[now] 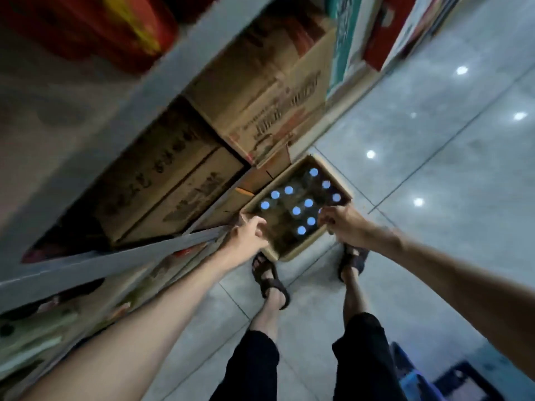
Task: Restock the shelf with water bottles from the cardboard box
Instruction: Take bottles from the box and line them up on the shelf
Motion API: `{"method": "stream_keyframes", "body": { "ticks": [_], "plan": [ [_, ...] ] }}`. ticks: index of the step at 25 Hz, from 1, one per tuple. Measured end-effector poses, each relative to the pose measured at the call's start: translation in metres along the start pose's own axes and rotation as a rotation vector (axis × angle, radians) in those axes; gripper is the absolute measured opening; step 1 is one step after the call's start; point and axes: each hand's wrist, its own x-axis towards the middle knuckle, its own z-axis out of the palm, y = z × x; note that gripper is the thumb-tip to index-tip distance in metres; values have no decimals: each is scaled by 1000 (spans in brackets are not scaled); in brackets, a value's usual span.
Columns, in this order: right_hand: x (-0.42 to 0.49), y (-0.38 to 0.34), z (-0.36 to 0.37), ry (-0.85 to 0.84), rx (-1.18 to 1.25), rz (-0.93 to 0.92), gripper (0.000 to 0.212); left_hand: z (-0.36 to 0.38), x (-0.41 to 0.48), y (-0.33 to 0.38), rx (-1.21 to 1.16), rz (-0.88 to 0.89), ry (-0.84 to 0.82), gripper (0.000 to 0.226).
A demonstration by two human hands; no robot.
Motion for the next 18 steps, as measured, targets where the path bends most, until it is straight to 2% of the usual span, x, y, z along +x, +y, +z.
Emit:
{"method": "stream_keyframes", "body": {
  "ticks": [4,7,10,13,15,18],
  "plan": [
    [69,72,128,-71,-25,27,35,75,97,-69,73,-174,4,72],
    [123,120,198,-35,-155,-56,49,128,156,-114,206,-255,6,86],
    [176,154,254,10,-258,-128,50,175,208,-144,194,-378,63,96],
    [218,155,291,0,-328,-164,51,203,244,-162,180,-388,117,98],
    [235,146,300,72,-379,-111,44,212,256,-164,218,-343,134,95],
    [253,139,305,143,-478,-17,32,217,267,-166,225,-373,167,90]
  ]
}}
